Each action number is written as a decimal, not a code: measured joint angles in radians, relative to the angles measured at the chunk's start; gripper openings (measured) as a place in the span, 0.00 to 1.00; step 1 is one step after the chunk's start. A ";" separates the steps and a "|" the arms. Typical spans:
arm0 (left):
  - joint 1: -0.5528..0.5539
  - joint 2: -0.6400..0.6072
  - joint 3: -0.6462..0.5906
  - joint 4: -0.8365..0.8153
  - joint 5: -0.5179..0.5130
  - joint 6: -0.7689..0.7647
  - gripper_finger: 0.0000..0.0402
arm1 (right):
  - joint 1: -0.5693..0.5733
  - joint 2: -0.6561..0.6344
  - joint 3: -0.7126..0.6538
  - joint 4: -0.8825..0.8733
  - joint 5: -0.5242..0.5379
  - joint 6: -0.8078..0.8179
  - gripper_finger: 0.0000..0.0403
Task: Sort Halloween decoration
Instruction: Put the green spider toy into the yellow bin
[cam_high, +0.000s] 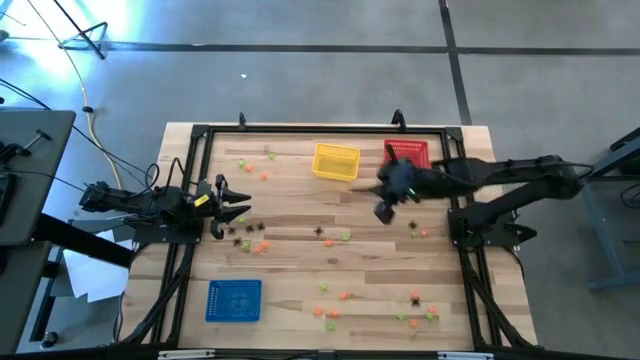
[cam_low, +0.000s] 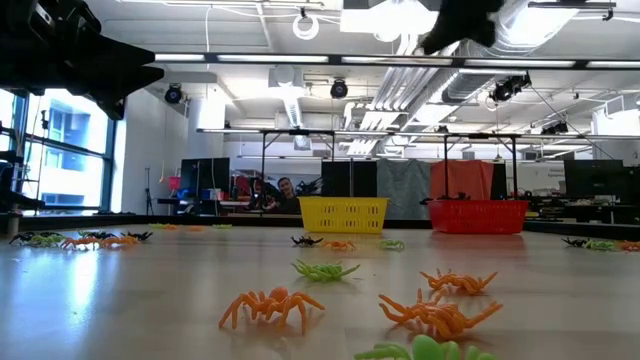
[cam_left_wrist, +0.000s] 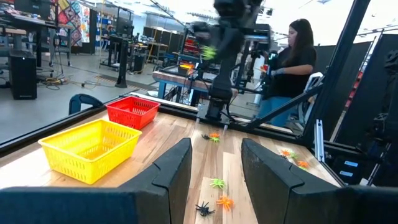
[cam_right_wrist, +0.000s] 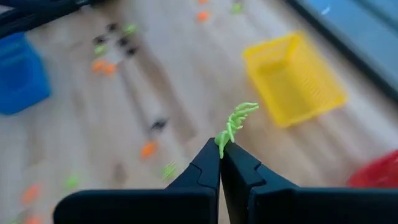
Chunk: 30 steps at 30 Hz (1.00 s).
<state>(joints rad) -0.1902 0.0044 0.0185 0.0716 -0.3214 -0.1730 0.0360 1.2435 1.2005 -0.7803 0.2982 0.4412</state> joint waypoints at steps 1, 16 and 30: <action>0.000 0.000 0.000 0.000 0.000 0.000 0.32 | -0.040 0.024 0.009 0.029 -0.004 -0.040 0.00; 0.000 0.000 0.000 0.000 0.000 0.000 0.32 | -0.500 0.403 0.095 0.334 -0.191 -0.241 0.00; 0.000 0.000 0.000 0.000 0.000 0.000 0.32 | -0.503 0.558 0.128 0.330 -0.259 -0.267 0.00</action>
<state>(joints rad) -0.1903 0.0044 0.0182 0.0719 -0.3213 -0.1727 -0.4674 1.8017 1.3281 -0.4499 0.0394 0.1746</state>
